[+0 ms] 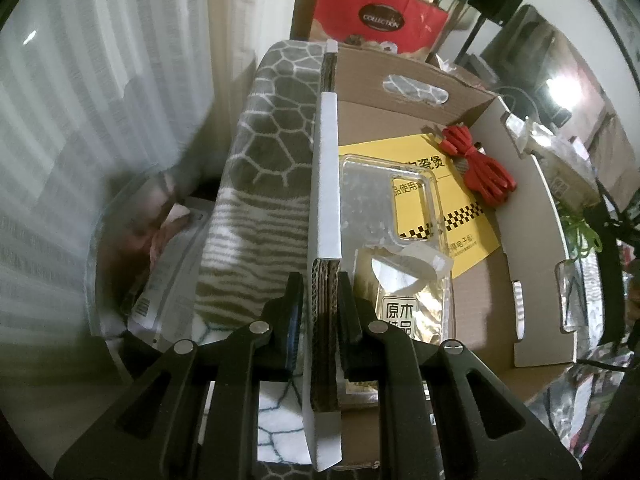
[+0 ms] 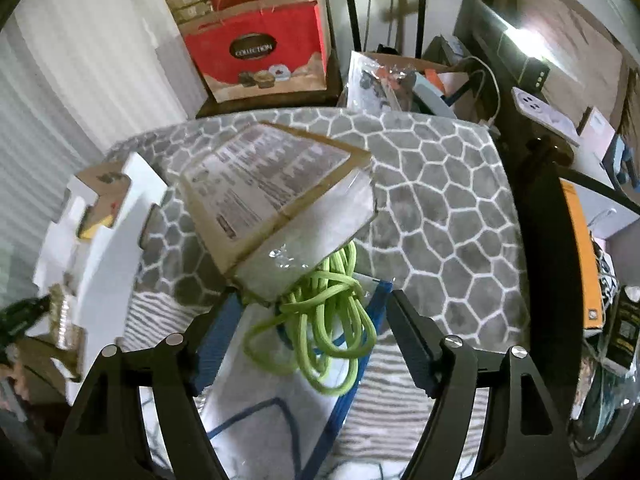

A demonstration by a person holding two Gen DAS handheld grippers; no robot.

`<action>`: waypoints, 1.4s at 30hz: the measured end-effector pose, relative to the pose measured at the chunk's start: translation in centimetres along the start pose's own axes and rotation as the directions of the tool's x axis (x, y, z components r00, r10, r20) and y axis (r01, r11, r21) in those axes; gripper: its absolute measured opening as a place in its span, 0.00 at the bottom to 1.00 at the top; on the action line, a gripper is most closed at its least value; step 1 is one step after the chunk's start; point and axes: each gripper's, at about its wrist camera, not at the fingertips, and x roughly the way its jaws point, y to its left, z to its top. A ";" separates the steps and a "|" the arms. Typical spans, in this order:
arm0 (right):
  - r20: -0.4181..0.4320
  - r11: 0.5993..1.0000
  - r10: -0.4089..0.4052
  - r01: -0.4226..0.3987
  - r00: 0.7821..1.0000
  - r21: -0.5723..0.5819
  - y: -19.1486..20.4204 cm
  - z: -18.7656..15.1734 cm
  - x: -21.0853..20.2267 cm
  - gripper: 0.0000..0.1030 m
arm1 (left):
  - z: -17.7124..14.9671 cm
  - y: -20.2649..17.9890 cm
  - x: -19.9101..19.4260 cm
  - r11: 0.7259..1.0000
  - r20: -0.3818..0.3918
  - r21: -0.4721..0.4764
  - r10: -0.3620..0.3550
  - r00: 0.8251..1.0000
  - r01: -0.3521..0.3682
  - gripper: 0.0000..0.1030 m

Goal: Organize objects
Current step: 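Grasp the lime-green cable beside the parcel with the right tool, then lower the lime-green cable into the box and open the right tool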

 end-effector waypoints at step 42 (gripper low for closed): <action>0.288 0.983 0.179 -0.157 0.941 -0.096 5.8 1.1 -15.0 0.39 | -0.1 -0.5 0.1 1.000 -0.004 0.012 0.018 1.000 -0.018 0.14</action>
